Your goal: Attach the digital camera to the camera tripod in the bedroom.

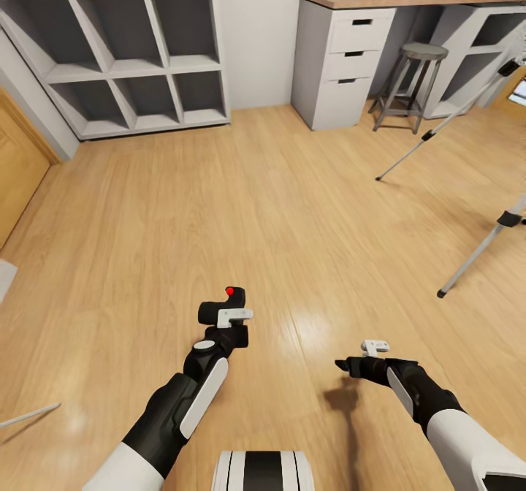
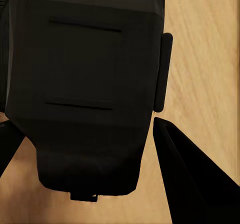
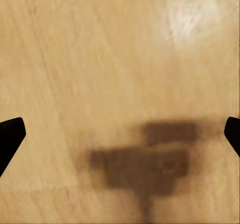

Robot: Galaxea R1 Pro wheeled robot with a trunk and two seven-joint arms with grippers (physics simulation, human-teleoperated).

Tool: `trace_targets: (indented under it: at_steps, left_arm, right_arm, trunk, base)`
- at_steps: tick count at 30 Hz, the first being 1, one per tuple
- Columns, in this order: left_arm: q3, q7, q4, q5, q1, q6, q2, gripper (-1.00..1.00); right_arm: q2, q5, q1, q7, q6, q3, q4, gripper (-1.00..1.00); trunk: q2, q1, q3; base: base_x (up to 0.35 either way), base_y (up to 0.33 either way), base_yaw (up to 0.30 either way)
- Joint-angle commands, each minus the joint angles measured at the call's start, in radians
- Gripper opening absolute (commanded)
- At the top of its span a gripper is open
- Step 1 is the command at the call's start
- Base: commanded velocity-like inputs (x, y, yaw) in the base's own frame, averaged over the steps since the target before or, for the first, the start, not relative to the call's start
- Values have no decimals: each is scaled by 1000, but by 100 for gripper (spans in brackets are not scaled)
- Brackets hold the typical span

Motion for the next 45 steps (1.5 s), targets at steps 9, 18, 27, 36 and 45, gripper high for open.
trace_targets:
  at_steps: [9,18,27,36,45]
  left_arm:
    - [-2,8,1,22,-1,2,0,-100]
    - [-1,9,9,76,-1,2,4,-100]
    - [1,8,21,84,-1,1,5,-100]
    - [7,9,55,81,-1,1,6,-100]
    - [33,10,73,80,-1,0,11,-100]
  right_arm:
    - [-18,-8,0,70,18,-3,-37,100]
    - [-119,-13,-1,315,49,-20,-51,100]
    - [-133,-8,0,368,113,-102,-91,100]
    - [-127,-4,0,362,117,-106,-96,100]
    - [-123,-1,0,359,116,-105,-96,100]
  trunk:
    - [2,-4,34]
    - [4,-8,69]
    - [6,-12,104]
    - [8,-16,139]
    - [10,-20,173]
  base:
    - [0,0,0]
    - [0,0,0]
    - [0,0,0]
    - [0,0,0]
    - [0,0,0]
